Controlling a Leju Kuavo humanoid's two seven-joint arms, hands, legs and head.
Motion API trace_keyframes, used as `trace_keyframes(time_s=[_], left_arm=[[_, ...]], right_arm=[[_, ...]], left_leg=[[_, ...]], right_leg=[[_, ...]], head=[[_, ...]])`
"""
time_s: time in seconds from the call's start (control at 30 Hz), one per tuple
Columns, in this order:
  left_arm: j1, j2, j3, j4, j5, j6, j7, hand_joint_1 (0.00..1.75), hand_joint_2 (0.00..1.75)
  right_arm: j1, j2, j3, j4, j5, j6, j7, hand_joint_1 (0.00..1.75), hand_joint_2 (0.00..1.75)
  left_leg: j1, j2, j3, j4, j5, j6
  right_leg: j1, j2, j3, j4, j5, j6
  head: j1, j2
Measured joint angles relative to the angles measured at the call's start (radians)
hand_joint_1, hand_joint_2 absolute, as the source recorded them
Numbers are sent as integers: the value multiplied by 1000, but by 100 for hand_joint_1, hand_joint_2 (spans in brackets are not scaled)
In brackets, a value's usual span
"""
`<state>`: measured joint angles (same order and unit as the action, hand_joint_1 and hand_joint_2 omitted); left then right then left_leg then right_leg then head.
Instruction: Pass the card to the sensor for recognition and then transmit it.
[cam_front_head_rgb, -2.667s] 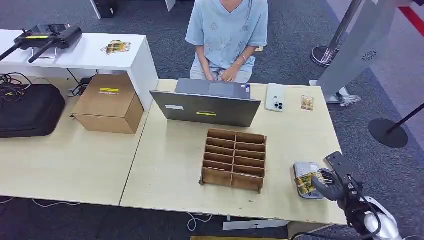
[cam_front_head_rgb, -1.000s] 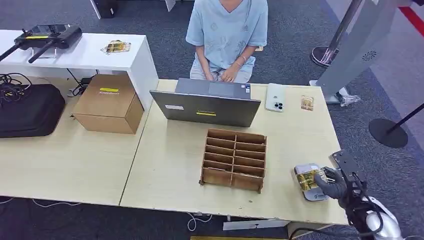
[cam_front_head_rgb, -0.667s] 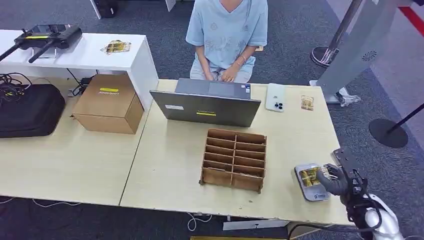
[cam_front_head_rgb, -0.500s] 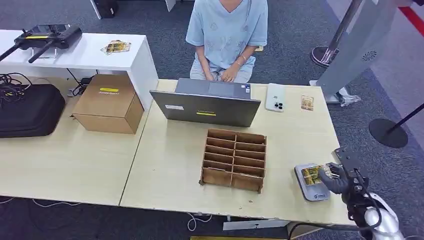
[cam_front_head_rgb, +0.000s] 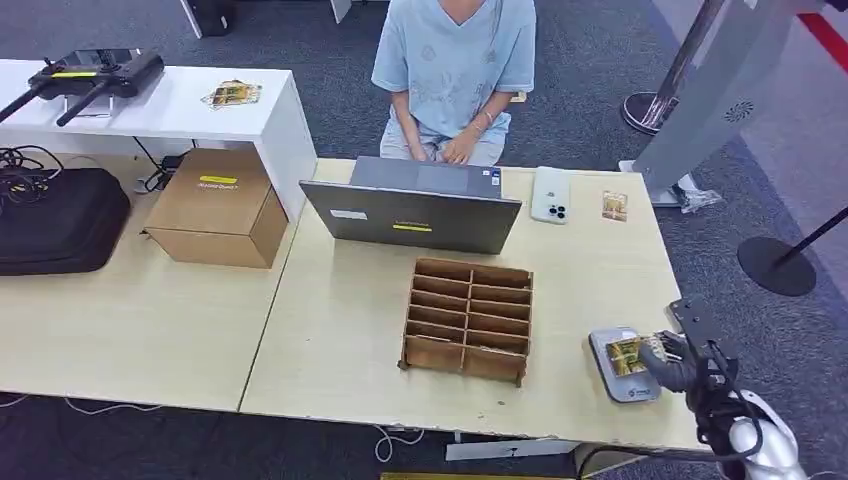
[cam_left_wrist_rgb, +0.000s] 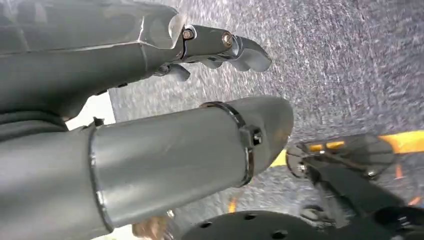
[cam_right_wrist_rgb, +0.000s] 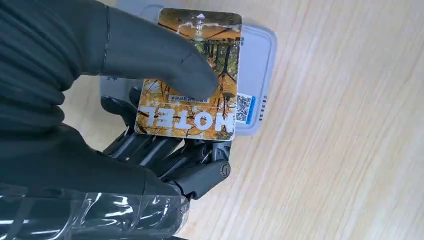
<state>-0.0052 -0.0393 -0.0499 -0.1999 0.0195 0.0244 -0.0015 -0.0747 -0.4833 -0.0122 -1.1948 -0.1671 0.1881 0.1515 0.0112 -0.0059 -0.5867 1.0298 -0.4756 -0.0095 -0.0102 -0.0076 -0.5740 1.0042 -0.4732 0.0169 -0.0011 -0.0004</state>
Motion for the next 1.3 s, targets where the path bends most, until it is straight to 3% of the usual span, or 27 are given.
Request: trace_keyframes(time_s=[0.27, 0.4, 0.93, 1.13, 1.3], left_arm=[[1, 0, 37, 0, 33, 6, -13, 0, 0], [1, 0, 40, 0, 34, 6, -13, 0, 0], [1, 0, 52, 0, 21, 3, -13, 0, 0], [2, 0, 52, 1, 13, -13, -9, 0, 0], [1, 0, 46, 1, -78, -15, 15, 0, 0]], right_arm=[[10, -18, 10, 0, 217, -84, 29, 175, 175], [12, -20, 15, -2, 264, -99, 34, 175, 175], [42, -20, 0, -34, 244, -83, 23, 175, 175], [40, -20, -20, -56, 217, -95, -38, 175, 175], [5, -20, -40, -94, 213, -118, -92, 175, 175]], left_leg=[[0, 0, 0, 0, 0, 0], [0, 0, 0, 0, 0, 0], [0, 0, 0, 0, 0, 0], [0, 0, 0, 0, 0, 0], [0, 0, 0, 0, 0, 0]], right_leg=[[0, 0, 0, 0, 0, 0], [0, 0, 0, 0, 0, 0], [0, 0, 0, 0, 0, 0], [0, 0, 0, 0, 0, 0], [0, 0, 0, 0, 0, 0]], head=[[0, 0], [0, 0], [0, 0], [0, 0], [0, 0]])
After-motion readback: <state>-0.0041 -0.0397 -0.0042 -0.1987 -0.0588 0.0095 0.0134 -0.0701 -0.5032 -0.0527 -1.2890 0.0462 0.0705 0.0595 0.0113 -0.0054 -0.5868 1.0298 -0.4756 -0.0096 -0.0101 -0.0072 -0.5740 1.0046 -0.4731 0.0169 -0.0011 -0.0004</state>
